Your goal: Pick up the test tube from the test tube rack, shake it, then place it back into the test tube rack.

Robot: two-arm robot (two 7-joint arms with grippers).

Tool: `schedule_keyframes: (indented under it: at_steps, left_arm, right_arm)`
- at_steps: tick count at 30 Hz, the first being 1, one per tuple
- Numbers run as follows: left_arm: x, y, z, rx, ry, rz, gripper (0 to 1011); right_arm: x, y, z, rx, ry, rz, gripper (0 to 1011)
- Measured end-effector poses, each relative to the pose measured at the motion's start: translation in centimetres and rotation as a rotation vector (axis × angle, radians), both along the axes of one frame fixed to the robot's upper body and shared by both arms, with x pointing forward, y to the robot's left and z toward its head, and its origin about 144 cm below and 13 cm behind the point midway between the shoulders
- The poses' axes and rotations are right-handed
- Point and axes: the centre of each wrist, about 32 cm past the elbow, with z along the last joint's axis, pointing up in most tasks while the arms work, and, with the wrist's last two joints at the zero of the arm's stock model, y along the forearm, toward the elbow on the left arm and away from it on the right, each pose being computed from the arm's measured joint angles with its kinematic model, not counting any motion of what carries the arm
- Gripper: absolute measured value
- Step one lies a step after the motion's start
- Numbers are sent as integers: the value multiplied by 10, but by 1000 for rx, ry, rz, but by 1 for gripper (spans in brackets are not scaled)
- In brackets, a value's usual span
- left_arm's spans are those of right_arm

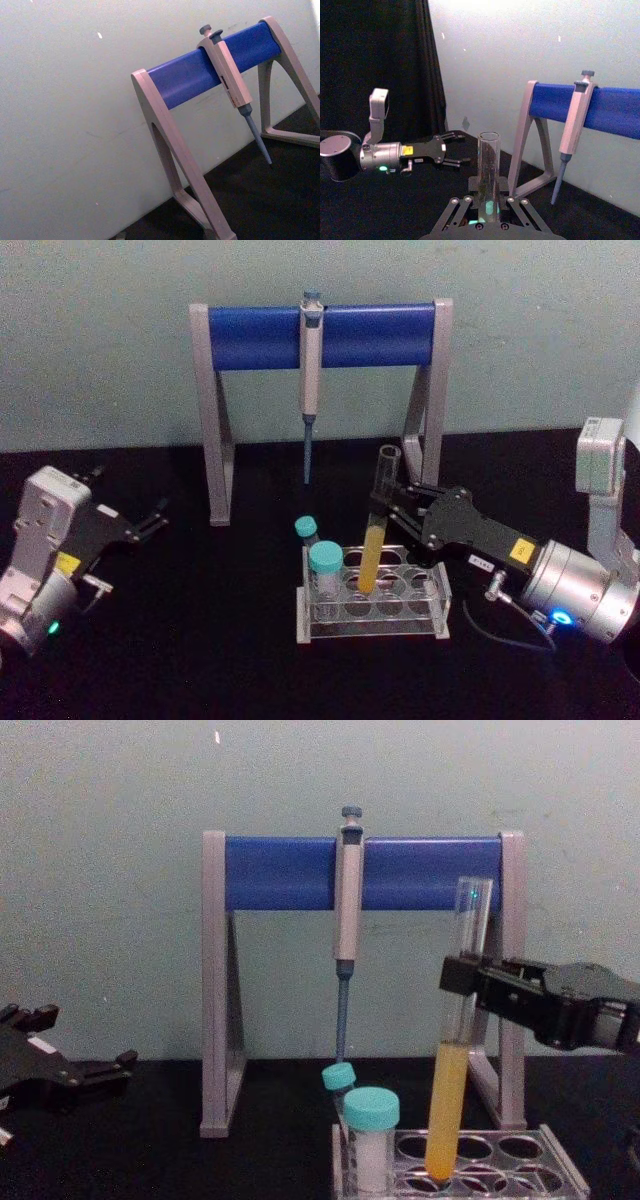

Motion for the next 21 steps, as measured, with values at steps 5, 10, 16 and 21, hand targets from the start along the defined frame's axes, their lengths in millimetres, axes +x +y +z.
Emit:
schedule_keyframes:
  at_steps: [5,10,16,21]
  left_arm:
    - [0,0,0,0,0,0,1001]
    - [0,0,0,0,0,0,1001]
    - [0,0,0,0,0,0,1001]
    - [0,0,0,0,0,0,1001]
  right_arm:
    - [3,2,-4,-12,8,-6,221]
    - [5,3,-6,-21,10,-13,221]
    - [7,5,-11,-36,13,-15,221]
    - [9,6,-15,-52,19,-20,221]
